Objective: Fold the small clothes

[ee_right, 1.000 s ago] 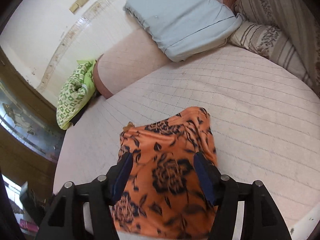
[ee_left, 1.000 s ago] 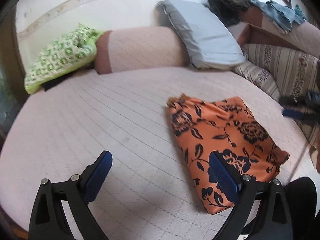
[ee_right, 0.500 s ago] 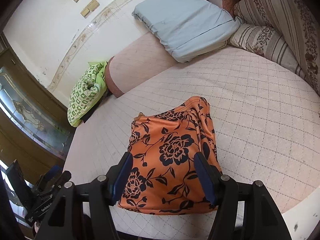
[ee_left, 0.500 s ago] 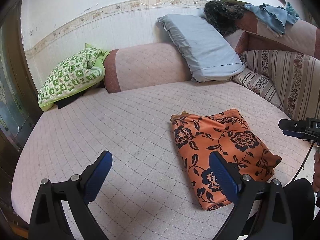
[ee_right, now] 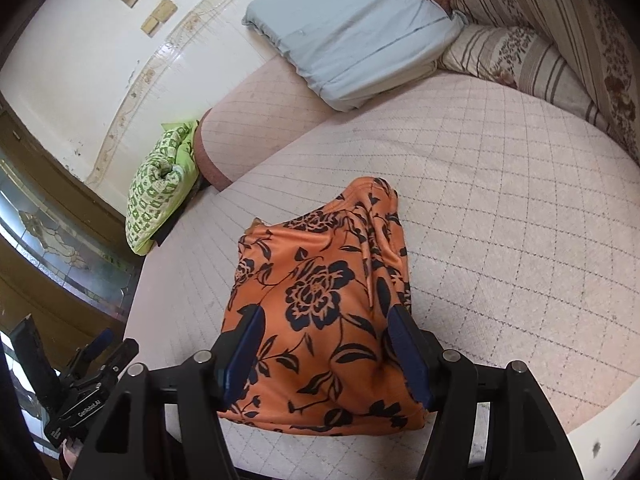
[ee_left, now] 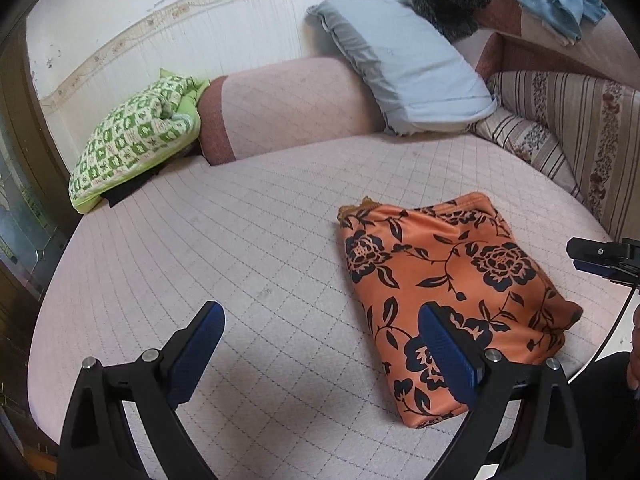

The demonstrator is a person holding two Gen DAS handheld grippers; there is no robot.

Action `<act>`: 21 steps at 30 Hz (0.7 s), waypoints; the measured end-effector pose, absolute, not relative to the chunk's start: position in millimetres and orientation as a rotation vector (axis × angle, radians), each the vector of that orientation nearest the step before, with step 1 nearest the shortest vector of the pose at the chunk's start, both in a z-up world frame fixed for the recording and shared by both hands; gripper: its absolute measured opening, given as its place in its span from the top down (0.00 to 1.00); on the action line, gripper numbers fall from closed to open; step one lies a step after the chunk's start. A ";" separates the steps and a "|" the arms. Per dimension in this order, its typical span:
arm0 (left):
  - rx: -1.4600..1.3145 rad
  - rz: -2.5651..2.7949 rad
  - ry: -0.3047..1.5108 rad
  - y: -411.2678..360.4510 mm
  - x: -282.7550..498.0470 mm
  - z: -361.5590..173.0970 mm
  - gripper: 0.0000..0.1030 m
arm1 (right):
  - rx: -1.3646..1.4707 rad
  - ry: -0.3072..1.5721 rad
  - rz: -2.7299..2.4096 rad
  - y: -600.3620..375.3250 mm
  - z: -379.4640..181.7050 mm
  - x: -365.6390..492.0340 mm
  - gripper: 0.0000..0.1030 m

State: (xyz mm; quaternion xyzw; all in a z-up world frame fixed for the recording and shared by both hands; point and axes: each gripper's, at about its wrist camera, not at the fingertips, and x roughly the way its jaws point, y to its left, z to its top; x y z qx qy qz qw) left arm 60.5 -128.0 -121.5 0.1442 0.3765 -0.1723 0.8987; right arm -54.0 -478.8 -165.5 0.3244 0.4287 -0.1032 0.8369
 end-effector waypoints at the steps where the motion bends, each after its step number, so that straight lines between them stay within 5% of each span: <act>1: 0.304 -0.355 0.787 -130.9 63.4 -124.6 0.05 | 0.695 0.907 -0.220 -481.3 -169.1 -54.2 0.34; 21: 0.400 -0.340 0.882 -179.5 91.5 -167.2 0.05 | 0.876 0.812 -0.189 -525.2 -198.8 -70.5 0.30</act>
